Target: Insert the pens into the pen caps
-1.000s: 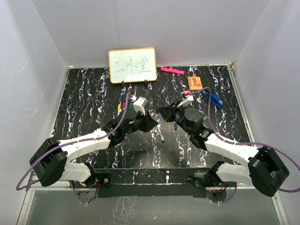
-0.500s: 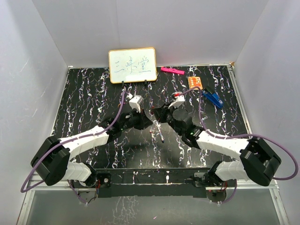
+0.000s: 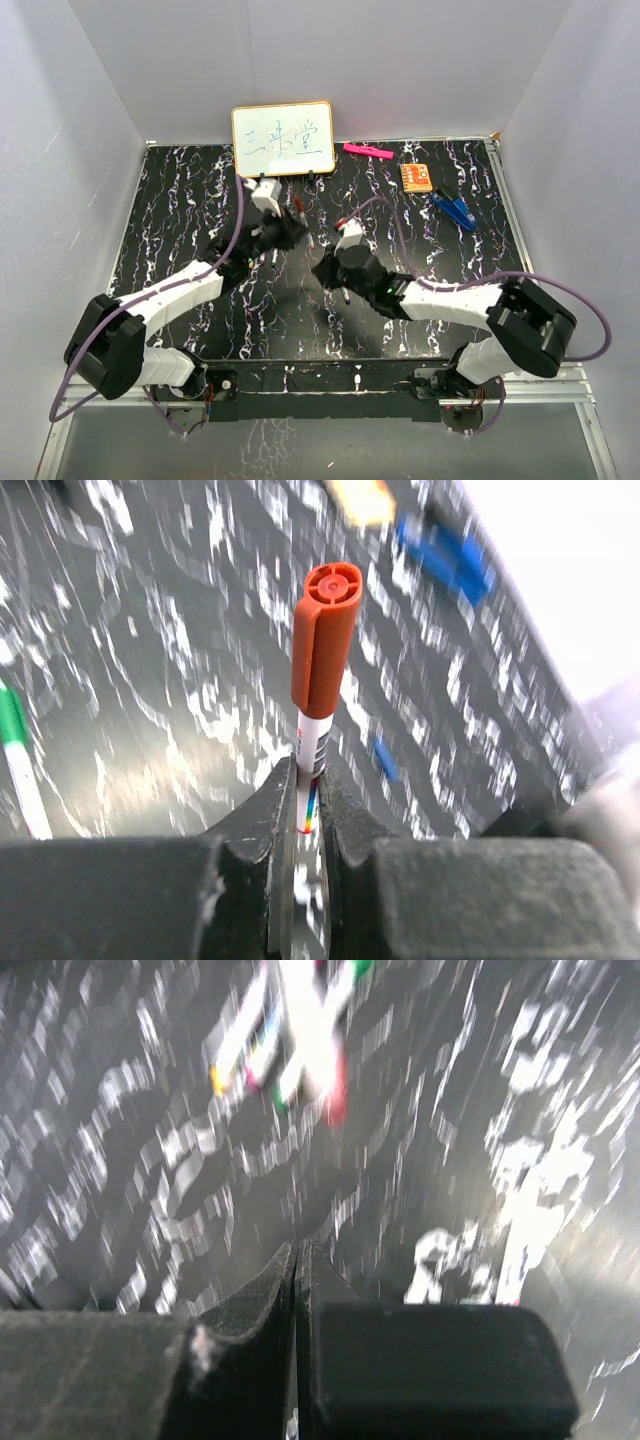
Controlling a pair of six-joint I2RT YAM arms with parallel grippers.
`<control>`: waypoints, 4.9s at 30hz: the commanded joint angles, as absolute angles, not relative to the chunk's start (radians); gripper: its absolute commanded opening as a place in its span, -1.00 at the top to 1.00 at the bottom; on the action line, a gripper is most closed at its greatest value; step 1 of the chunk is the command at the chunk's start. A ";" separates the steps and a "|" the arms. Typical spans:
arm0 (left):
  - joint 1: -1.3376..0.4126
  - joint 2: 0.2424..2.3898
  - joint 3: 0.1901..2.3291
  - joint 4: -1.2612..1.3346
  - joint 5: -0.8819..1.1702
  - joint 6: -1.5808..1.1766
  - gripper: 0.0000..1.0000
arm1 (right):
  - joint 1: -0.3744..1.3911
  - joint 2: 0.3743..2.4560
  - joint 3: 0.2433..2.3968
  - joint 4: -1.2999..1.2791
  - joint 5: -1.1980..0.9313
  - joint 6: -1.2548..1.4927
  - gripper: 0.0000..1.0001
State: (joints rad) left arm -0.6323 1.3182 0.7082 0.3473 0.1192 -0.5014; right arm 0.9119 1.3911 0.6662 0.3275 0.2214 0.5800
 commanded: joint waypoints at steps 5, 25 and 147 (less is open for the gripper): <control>-0.565 1.222 0.790 0.585 0.086 -0.504 1.00 | 0.981 1.423 0.616 0.151 0.090 0.612 1.00; -0.518 1.549 1.026 -0.120 -0.006 -0.414 1.00 | 0.829 1.244 0.798 -0.206 0.432 0.591 0.34; -0.897 1.906 1.282 -0.571 -0.194 -0.486 0.09 | 0.548 1.057 0.639 -0.309 0.446 0.600 -0.67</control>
